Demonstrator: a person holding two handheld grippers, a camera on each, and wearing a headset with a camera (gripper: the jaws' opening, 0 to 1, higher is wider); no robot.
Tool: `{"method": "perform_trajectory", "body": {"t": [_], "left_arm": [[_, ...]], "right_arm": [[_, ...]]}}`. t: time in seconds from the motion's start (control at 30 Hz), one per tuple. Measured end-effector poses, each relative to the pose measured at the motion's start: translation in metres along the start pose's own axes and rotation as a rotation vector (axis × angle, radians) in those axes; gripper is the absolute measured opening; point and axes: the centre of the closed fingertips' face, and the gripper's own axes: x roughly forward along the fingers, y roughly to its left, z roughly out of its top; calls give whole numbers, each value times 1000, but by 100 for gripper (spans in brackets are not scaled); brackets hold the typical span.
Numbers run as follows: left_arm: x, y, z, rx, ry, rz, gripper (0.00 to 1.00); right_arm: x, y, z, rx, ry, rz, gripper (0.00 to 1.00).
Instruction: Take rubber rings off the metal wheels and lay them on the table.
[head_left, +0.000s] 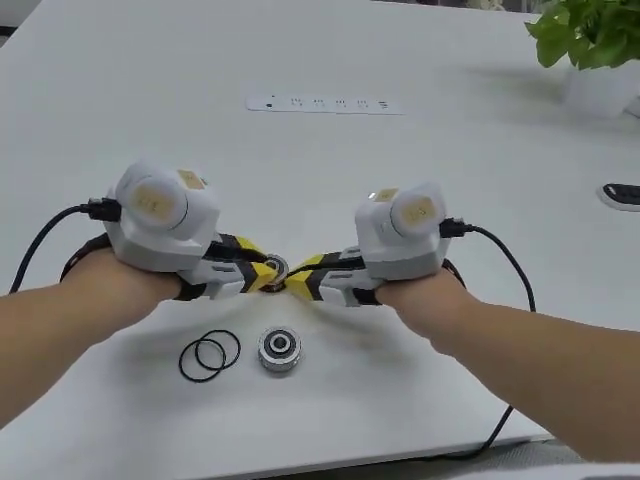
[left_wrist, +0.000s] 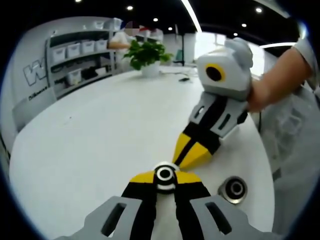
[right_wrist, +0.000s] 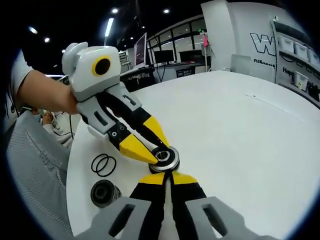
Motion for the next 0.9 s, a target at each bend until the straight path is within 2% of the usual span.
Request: {"method": "perform_trajectory", "body": {"t": [0.03,0.2,0.33,0.43,0.57,0.67,0.9], "left_arm": [[0,0,0,1,0,1,13],[-1,-2,-1,1,-1,6,13],[-2,-3,-1,4,2,5,13],[-2,-4,-1,6,4,3,13],[-2,-4,-1,3,4,3,13],[-2,-4,-1,2,5,5,12],[-2,-4,-1,1,8,12,12]], "right_arm": [[0,1,0,36,-6,11,0],[-1,1,0,73,-18,14,0],[-3,-3,1,164,-54,9,0],[-5,-6,2,194,-68,3,0],[-6,-7,9,264,-114,5,0],[-5,-7,10,269,-114,4,0],[-6,-5,11,336,-133,13,0]]}}
